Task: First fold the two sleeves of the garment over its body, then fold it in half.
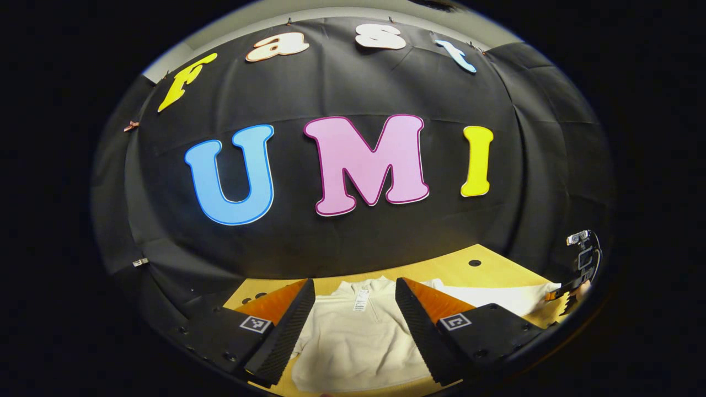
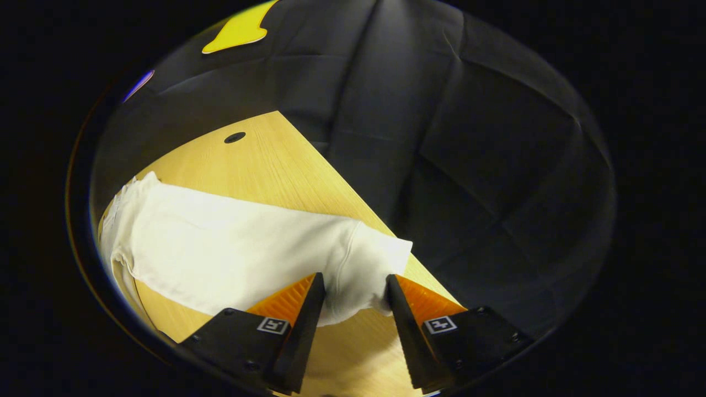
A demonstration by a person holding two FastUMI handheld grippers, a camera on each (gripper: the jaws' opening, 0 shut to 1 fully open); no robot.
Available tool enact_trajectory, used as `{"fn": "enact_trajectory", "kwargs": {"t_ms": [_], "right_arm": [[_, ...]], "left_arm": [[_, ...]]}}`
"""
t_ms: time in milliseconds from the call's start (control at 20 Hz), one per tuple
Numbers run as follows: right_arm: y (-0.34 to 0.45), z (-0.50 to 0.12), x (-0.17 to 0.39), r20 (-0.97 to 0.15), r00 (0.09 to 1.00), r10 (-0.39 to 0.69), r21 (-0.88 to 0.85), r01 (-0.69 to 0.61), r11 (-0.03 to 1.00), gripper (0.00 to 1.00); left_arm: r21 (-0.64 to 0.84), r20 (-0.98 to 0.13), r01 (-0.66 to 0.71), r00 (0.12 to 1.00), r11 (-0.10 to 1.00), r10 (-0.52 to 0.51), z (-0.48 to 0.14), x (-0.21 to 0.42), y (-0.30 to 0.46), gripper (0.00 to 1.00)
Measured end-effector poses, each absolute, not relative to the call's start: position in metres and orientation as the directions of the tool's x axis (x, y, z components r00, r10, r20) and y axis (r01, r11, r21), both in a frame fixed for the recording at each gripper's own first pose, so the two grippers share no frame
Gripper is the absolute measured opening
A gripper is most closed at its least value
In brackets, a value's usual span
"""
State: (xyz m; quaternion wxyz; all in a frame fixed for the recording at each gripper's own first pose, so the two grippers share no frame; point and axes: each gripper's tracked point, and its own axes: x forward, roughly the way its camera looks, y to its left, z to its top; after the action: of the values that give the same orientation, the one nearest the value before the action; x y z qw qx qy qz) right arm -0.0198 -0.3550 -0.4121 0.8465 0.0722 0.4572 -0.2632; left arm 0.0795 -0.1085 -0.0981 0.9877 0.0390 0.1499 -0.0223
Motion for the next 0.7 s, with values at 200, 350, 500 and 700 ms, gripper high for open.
{"fn": "enact_trajectory", "kwargs": {"t_ms": [200,350,500,700], "right_arm": [[-0.348,-0.414,-0.012,-0.814,0.463,-0.35,-0.106,0.474,0.874,0.31],[-0.346,-0.411,-0.007,-0.822,0.475,-0.315,-0.049,0.492,0.869,0.11],[-0.343,-0.396,0.001,-0.815,0.5,-0.294,-0.02,0.482,0.876,0.06],[-0.322,-0.358,0.039,-0.777,0.567,-0.274,-0.056,0.37,0.927,0.06]], "left_arm": [[0.077,-0.287,0.042,0.958,0.996,-0.018,-0.093,0.075,-0.105,0.95],[0.069,-0.29,0.026,0.957,0.997,-0.004,-0.095,0.074,-0.101,0.95],[0.056,-0.296,0.011,0.955,0.998,0.006,-0.097,0.071,-0.095,0.95],[0.05,-0.282,-0.003,0.959,0.999,0.017,-0.094,0.069,-0.085,0.95]]}}
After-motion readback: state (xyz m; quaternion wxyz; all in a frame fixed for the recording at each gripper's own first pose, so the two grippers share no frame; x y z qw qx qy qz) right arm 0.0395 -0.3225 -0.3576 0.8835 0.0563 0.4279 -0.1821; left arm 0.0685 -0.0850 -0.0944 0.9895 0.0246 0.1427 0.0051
